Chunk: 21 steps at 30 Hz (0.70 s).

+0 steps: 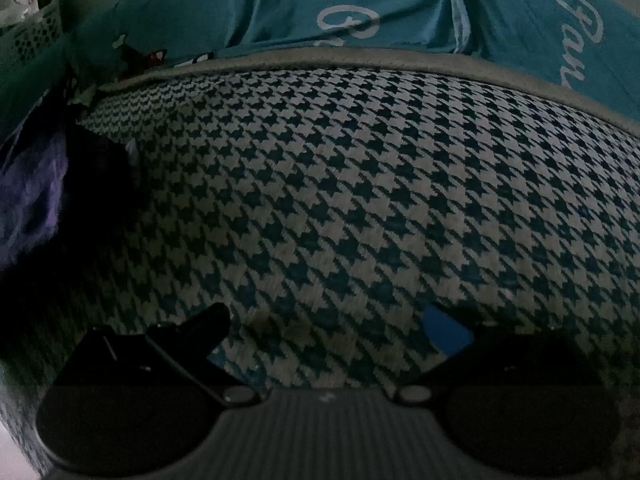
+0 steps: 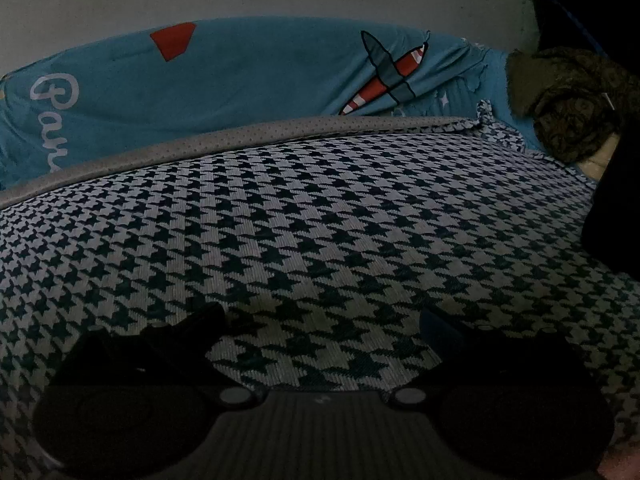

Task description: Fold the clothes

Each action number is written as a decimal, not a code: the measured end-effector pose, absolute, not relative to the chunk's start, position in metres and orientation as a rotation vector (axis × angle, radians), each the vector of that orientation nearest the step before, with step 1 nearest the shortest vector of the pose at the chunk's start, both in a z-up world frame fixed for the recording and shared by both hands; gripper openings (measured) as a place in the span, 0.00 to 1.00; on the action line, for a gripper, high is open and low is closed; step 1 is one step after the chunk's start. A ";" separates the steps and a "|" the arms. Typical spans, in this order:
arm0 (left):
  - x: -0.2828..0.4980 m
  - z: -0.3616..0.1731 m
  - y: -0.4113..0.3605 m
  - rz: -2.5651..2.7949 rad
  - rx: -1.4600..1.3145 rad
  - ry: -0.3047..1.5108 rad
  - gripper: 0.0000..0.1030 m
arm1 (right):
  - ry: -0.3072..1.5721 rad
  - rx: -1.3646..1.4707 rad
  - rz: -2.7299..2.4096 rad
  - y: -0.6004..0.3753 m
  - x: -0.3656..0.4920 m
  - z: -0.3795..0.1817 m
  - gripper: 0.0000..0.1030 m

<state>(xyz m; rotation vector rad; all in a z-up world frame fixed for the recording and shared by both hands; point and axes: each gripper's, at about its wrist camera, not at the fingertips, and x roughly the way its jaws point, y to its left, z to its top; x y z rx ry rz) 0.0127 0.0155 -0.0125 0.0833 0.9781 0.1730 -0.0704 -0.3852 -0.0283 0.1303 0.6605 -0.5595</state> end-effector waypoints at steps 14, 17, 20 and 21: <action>0.010 -0.007 0.016 0.095 0.064 0.971 1.00 | 0.659 0.126 -0.557 -0.384 -0.072 -0.028 1.00; 0.010 -0.006 0.017 0.079 0.067 0.968 1.00 | 0.654 0.125 -0.557 -0.384 -0.072 -0.029 1.00; 0.010 -0.006 0.016 0.073 0.069 0.960 1.00 | 0.653 0.125 -0.557 -0.384 -0.072 -0.029 1.00; 0.010 -0.006 0.016 0.072 0.070 0.958 1.00 | 0.651 0.125 -0.557 -0.384 -0.072 -0.029 1.00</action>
